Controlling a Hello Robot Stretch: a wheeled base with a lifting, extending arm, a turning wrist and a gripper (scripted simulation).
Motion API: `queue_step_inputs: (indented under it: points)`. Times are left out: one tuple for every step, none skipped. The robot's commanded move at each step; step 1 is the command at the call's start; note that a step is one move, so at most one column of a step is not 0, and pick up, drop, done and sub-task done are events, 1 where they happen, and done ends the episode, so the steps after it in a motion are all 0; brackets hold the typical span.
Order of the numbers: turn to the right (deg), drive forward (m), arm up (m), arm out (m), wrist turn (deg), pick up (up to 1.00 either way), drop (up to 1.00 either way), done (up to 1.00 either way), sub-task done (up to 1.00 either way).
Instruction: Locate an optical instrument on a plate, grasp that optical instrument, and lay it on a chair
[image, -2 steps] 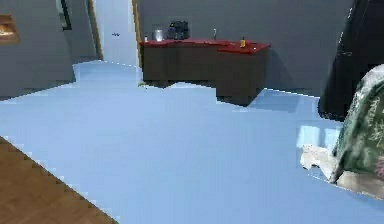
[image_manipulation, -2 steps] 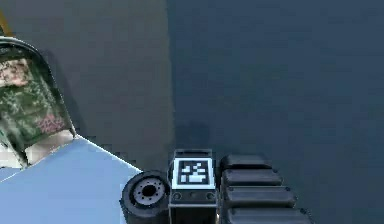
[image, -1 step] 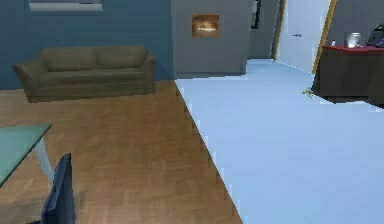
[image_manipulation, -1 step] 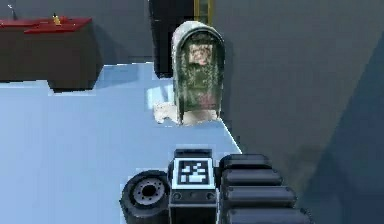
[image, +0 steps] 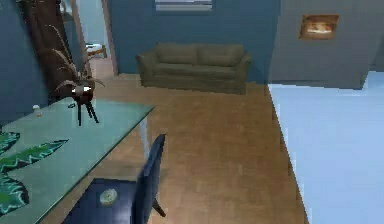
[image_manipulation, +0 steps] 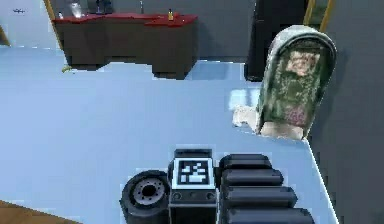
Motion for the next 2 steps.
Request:
queue_step_inputs:
  points:
    - [45.0,0.0,0.0,0.0,0.0,0.0,0.0,0.0,0.0]
    - [45.0,0.0,0.0,0.0,0.0,0.0,0.0,0.0,0.0]
